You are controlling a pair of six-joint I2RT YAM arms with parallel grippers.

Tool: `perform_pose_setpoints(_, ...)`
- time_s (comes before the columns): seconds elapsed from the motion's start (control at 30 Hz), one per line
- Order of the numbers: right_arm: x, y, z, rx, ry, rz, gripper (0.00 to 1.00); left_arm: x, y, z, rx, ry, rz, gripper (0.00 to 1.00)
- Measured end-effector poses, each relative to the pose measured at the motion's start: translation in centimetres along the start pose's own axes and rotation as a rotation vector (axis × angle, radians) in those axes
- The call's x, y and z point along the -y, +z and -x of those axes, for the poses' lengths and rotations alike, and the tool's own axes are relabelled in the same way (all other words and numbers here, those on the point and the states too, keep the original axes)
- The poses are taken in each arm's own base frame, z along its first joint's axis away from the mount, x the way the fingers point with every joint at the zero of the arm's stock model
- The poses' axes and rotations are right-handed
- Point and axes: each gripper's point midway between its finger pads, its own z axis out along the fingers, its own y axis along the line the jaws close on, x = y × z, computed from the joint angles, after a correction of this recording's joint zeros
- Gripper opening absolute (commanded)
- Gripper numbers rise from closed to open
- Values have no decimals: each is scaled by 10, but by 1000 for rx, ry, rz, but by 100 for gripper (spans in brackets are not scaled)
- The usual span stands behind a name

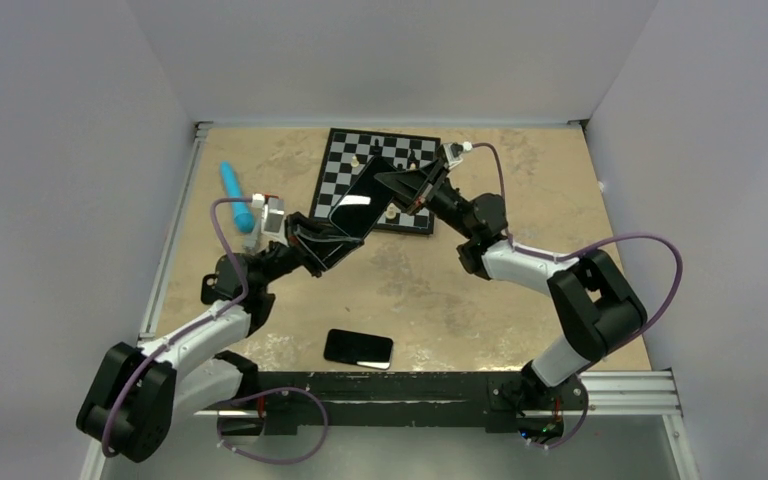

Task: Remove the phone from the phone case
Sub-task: Remove the phone case from the phone.

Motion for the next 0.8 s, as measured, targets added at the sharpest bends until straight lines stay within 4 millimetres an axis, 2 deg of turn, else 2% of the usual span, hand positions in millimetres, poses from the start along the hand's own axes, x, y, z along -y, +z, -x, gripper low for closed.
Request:
perform_pose_setpoints(0.2,-4,-1,7,20,33,9,0,0,8,3,7,50,-57,0)
perform_pose_setpoints(0.63,-15,-2,2,-5,107,40,0,9,10,7,-38,232,-118,0)
perform_pose_setpoints(0.8,-13,-3,4,9,164,33,0,-1,10,4,-61,265,-79,0)
